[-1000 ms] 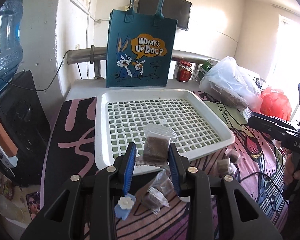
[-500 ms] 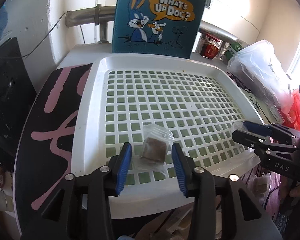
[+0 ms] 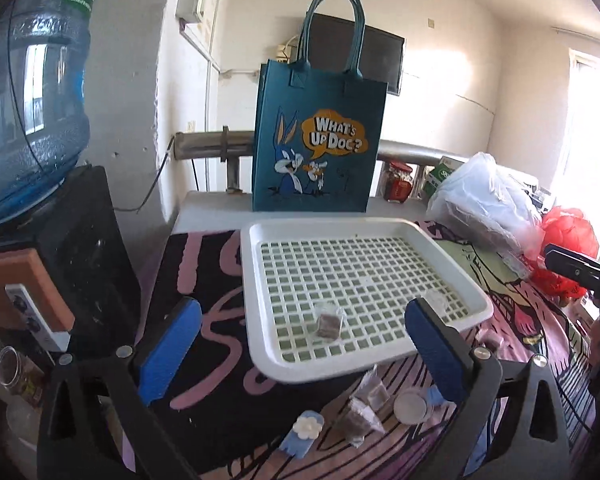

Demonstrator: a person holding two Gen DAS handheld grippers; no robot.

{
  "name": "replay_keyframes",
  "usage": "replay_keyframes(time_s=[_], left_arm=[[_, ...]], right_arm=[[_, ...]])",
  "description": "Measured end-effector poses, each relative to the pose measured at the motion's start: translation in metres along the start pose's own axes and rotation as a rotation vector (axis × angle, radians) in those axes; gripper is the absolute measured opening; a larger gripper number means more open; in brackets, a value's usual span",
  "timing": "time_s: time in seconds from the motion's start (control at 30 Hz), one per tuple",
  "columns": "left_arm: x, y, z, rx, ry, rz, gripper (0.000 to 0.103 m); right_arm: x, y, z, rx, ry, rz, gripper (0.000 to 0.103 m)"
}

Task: Organize objects
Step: 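Lower the bag into the white tray with the left gripper while the right gripper releases the lid there, then grasp the blue flower clip with the left gripper while the right gripper grasps another brown-filled bag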

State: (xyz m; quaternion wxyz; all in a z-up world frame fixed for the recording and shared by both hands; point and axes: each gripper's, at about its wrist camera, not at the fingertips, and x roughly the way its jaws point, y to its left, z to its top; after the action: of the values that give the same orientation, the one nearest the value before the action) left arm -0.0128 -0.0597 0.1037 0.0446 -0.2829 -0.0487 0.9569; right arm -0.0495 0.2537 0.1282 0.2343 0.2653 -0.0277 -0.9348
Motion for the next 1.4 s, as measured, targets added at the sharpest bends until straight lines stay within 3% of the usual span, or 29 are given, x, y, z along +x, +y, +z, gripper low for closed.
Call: replay_keyframes(time_s=[0.2,0.33,0.43,0.5,0.6,0.7,0.83,0.9,0.93,0.97,1.13,1.4], left_arm=[[0.025,0.001,-0.052,0.045,0.172,0.012,0.102],[0.041,-0.001,-0.07,0.046,0.249,0.021,0.102],[0.048,-0.002,-0.075,0.049,0.268,0.021,0.101],[0.054,-0.003,-0.077,0.044,0.294,0.02,0.094],[0.055,-0.001,-0.077,0.021,0.304,-0.01,0.086],[0.055,0.002,-0.079,0.0,0.317,-0.027,0.07],[0.051,0.01,-0.079,-0.034,0.307,-0.011,0.067],[0.051,0.01,-0.08,-0.035,0.31,0.021,0.051],[0.051,0.009,-0.08,-0.024,0.315,0.033,0.034],[0.051,0.007,-0.081,-0.016,0.316,0.043,0.026],[0.043,-0.005,-0.088,-0.019,0.316,0.043,0.02],[0.033,-0.042,-0.1,0.06,0.323,0.026,0.018]], right_arm=[[0.02,-0.025,-0.046,0.033,0.194,-0.081,0.074],[0.048,-0.03,-0.07,0.037,0.319,-0.074,0.06],[0.063,-0.024,-0.078,0.006,0.356,-0.077,0.055],[0.071,-0.023,-0.081,0.001,0.377,-0.087,0.049],[0.074,-0.024,-0.084,0.0,0.375,-0.105,0.044],[0.075,-0.02,-0.086,-0.042,0.373,-0.132,0.039],[0.074,-0.01,-0.087,-0.098,0.375,-0.151,0.036],[0.074,-0.007,-0.088,-0.106,0.375,-0.15,0.033],[0.074,-0.006,-0.088,-0.109,0.374,-0.15,0.032],[0.073,-0.006,-0.088,-0.109,0.374,-0.147,0.032],[0.067,0.002,-0.093,-0.09,0.372,-0.125,0.032],[0.06,0.03,-0.102,-0.122,0.376,-0.088,0.032]])
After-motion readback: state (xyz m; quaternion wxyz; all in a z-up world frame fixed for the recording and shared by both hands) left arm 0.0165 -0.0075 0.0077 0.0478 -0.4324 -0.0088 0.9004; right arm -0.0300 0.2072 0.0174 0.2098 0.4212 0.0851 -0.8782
